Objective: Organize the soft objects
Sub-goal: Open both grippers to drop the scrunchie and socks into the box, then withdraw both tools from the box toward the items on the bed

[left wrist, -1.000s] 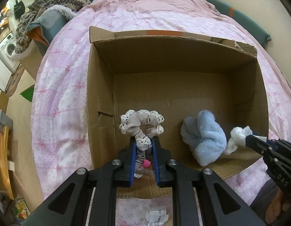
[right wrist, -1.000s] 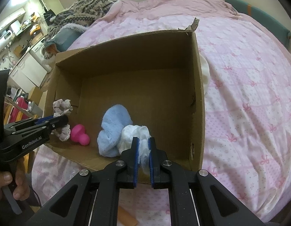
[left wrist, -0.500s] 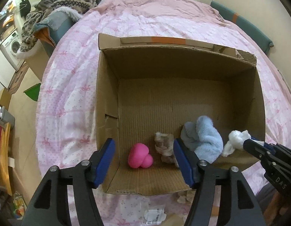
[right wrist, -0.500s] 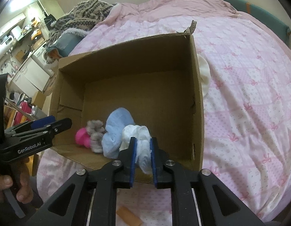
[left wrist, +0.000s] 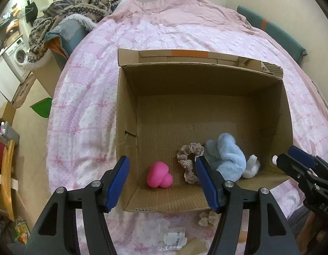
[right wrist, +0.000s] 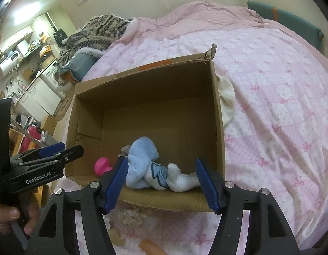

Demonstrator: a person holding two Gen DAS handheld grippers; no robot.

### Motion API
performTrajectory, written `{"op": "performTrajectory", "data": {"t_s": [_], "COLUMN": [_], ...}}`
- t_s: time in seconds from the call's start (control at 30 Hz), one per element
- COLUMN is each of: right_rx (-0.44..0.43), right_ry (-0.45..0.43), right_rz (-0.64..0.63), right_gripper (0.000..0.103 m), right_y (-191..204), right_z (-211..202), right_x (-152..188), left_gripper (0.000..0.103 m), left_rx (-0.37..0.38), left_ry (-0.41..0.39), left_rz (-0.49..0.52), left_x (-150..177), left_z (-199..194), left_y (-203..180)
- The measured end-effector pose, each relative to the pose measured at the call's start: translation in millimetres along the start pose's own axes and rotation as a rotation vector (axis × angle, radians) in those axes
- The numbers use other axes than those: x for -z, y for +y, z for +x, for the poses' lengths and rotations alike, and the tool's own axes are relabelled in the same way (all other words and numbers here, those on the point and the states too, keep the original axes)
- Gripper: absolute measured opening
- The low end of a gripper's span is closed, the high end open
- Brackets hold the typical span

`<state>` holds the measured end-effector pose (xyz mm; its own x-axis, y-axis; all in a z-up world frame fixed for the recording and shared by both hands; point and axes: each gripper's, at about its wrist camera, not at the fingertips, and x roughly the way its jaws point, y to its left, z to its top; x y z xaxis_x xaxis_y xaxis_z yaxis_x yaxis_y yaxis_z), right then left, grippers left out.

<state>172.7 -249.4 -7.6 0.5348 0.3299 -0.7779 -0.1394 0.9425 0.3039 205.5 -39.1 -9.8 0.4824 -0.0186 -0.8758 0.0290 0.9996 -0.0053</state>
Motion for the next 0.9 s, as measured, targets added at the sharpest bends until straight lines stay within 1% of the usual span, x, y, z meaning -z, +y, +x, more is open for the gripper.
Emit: {"op": "performTrajectory", "data": {"t_s": [0.37,0.63,0.77,0.9], "right_rx": [-0.013,-0.029,-0.036,-0.040], "right_ry": [-0.008,-0.001,0.023,0.065], "right_rz": [-0.006,-0.014,-0.013,-0.012], "right_gripper": [0.069,0.069,0.069,0.069], "right_y": [5,11,14,20], "right_z": [-7,-20,-22,-18], "right_x": [5,19,27,41], "left_gripper": [0.062,0.061,0.062,0.062], "left_rx": [-0.011,-0.011,-0.010,-0.009], "left_ry": [-0.015,-0.031,-0.037,-0.033], "left_rz": [-0.011,-0.014,-0.032,-0.043], "left_x": [9,26,39,53], "left_z": [-16,-33,-41,-46], "left_y": [2,4,9,15]}}
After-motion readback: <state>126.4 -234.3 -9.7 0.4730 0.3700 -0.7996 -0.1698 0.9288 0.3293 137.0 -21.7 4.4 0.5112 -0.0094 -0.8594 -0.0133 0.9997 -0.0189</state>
